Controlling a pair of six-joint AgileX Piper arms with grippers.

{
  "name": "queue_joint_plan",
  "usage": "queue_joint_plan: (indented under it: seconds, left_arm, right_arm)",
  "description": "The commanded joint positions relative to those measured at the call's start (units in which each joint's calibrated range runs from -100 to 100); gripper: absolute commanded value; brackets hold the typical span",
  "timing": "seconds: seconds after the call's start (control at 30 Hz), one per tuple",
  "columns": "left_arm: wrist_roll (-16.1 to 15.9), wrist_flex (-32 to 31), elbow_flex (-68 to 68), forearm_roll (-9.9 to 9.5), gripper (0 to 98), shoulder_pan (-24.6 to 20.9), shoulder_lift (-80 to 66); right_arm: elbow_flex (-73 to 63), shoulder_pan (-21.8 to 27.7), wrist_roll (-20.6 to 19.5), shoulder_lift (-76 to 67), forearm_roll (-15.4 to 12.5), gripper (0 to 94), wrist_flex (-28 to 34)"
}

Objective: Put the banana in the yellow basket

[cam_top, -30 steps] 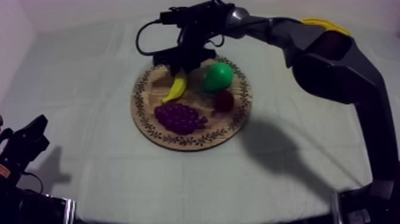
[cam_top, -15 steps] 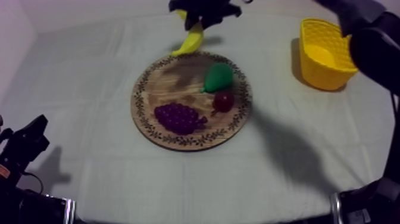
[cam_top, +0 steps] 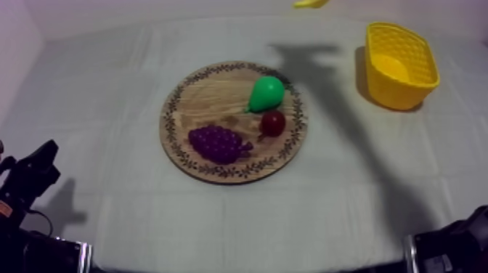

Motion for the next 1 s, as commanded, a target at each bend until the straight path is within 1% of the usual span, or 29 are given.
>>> queue_joint_plan:
  seconds: [0.0, 0.27, 0.47, 0.63, 0.87, 0.93, 0.97]
  left_arm:
    - [0.0, 0.0, 0.0, 0.00, 0.1, 0.0, 0.0]
    - [0.0, 0.0, 0.0, 0.00, 0.1, 0.0, 0.0]
    - [0.0, 0.0, 0.0, 0.00, 0.1, 0.0, 0.0]
    - [0.0, 0.0, 0.0, 0.00, 0.1, 0.0, 0.0]
    - [0.0, 0.0, 0.0, 0.00, 0.1, 0.0, 0.0]
    - [0.0, 0.0, 0.0, 0.00, 0.1, 0.0, 0.0]
    - [0.0, 0.0, 0.0, 0.00, 0.1, 0.0, 0.0]
  right_arm:
    - [3.3, 3.4, 0.5, -2.1, 0.3, 15.6, -0.8]
    - [8.4, 12.3, 4.1, -2.9, 0.1, 14.4, -2.6]
    - [11.2, 16.8, 5.7, -0.2, 0.3, 13.8, -4.7]
    - [14.7, 18.6, 6.9, 1.5, 0.5, 14.2, -7.6]
    - [17.7, 19.1, 7.3, 4.5, 1.1, 15.0, -9.7]
    - [18.3, 19.1, 7.5, 5.2, 1.2, 18.4, -10.0]
    - [18.6, 19.2, 7.6, 5.5, 1.2, 22.4, -10.2]
